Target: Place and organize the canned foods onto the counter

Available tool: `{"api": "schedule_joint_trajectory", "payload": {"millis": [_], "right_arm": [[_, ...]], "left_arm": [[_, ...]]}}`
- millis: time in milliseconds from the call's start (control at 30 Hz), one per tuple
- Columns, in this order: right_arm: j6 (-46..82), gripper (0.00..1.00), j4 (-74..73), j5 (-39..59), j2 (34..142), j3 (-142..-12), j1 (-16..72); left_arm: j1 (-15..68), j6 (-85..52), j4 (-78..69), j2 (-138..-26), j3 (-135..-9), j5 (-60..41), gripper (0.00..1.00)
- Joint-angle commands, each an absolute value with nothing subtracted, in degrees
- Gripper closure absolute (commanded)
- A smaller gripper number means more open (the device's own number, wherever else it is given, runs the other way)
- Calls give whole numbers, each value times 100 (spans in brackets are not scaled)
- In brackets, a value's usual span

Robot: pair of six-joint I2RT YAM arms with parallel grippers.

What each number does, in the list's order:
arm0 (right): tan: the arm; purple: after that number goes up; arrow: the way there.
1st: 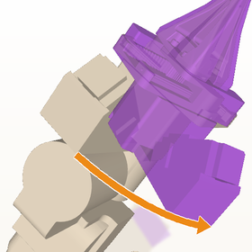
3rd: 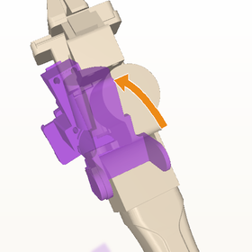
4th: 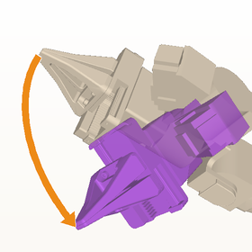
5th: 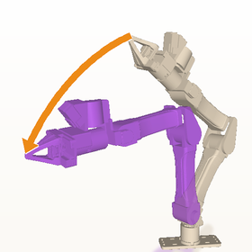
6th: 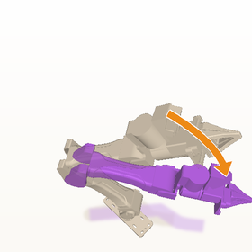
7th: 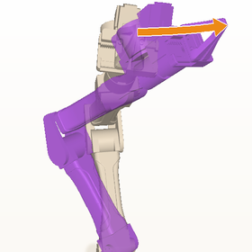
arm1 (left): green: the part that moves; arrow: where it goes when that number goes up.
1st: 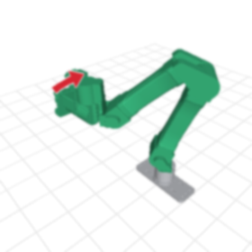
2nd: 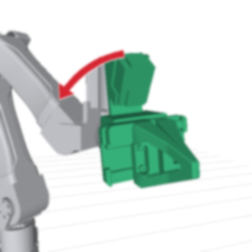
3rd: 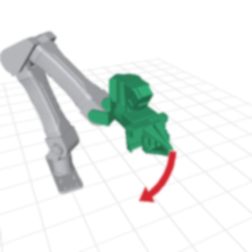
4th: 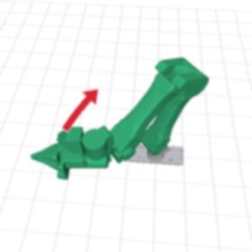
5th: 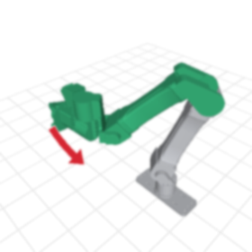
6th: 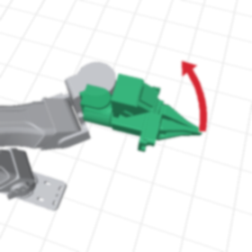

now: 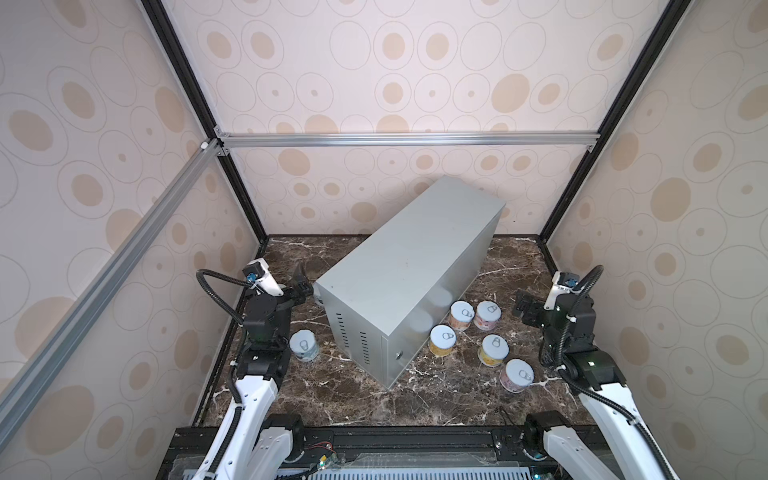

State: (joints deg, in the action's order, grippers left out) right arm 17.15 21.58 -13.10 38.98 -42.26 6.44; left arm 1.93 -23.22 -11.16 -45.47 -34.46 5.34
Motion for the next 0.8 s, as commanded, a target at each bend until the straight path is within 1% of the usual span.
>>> {"api": "schedule_joint_trajectory", "payload": {"millis": [0, 167, 333, 433, 600, 700, 767], "right_arm": [[2168, 1, 3408, -634, 3587, -4278, 703], [2479, 1, 4004, -559, 3327, -4073, 764], [2986, 1, 4405, -950, 3367, -3947, 950], [3159, 1, 4543, -1350, 3570, -3895, 1252], [3530, 1, 4445, -1859, 4084, -3711, 1916], [3684, 1, 4255, -2200, 4414, -3601, 2302], [3699, 1, 4063, -2200, 4693, -3536, 2495]], "left_arm": [[175, -2815, 481, -4607, -3708, -14, 1], [253, -2969, 905, -4473, -3483, -190, 1], [312, -3107, 810, -4075, -3077, -150, 1], [376, -3272, 735, -4175, -2929, -114, 1], [681, -3603, 696, -4708, -2939, -21, 1], [899, -3726, 941, -5004, -3130, 321, 1], [965, -3792, 990, -4995, -3126, 475, 1]]}}
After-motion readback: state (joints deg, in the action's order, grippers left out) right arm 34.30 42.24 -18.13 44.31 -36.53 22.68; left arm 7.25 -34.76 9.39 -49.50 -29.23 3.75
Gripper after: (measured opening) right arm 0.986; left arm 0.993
